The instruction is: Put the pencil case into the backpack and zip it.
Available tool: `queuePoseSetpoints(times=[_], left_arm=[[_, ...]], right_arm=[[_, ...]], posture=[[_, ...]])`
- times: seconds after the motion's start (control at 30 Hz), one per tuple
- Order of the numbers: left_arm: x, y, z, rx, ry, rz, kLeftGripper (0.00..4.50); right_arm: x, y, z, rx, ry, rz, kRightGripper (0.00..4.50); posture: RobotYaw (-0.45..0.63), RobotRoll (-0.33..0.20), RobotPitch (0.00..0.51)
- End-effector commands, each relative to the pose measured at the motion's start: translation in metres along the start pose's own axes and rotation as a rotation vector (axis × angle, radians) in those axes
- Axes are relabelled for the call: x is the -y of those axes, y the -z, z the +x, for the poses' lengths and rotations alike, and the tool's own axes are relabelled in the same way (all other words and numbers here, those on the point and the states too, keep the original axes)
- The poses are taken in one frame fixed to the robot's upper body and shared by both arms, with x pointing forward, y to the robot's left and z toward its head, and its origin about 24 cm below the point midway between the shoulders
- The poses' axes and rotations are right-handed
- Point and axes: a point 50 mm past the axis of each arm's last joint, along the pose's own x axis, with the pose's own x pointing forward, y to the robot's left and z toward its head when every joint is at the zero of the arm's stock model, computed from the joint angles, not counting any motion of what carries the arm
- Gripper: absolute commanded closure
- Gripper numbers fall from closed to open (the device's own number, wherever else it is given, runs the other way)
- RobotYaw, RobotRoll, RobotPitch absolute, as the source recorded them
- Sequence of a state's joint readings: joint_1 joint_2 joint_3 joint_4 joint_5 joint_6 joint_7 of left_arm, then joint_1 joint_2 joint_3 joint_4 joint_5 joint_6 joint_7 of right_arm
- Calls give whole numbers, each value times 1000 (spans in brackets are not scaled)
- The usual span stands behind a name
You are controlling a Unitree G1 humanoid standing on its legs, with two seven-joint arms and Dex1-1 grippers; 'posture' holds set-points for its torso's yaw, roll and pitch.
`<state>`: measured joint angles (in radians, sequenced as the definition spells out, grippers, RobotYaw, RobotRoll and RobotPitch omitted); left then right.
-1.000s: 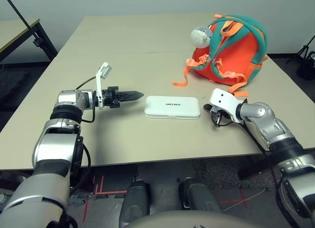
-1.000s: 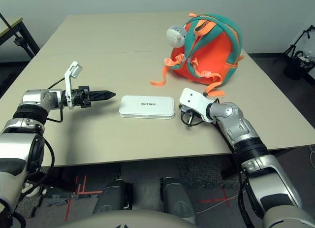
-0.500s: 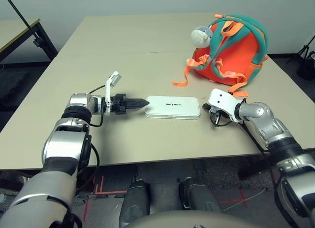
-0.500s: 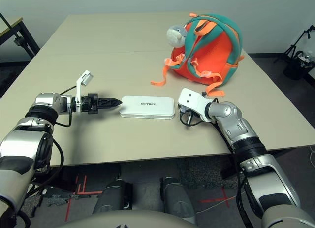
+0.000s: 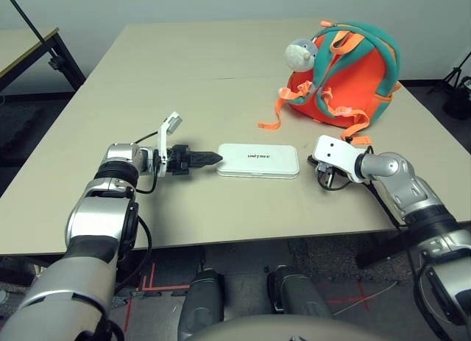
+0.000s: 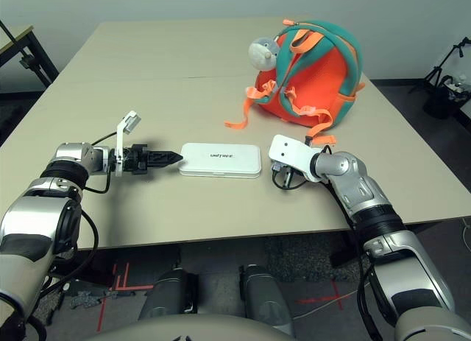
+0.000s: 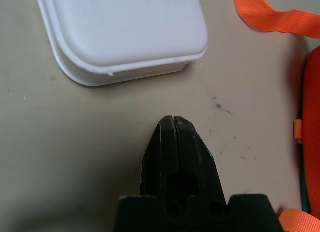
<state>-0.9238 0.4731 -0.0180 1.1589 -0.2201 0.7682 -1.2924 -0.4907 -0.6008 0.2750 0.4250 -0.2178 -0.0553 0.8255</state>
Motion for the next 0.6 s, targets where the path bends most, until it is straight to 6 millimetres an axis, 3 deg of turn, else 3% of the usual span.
queuePoseSetpoints(times=[0.03, 0.6], left_arm=[[-6, 10, 1, -25, -22, -32, 0], [-7, 11, -2, -18, -25, -43, 0]], right_arm=[[-9, 1, 7, -4, -48, -15, 4492], [-21, -32, 38, 91, -138, -95, 4492]], posture=[[-163, 0, 26], [-154, 0, 26]])
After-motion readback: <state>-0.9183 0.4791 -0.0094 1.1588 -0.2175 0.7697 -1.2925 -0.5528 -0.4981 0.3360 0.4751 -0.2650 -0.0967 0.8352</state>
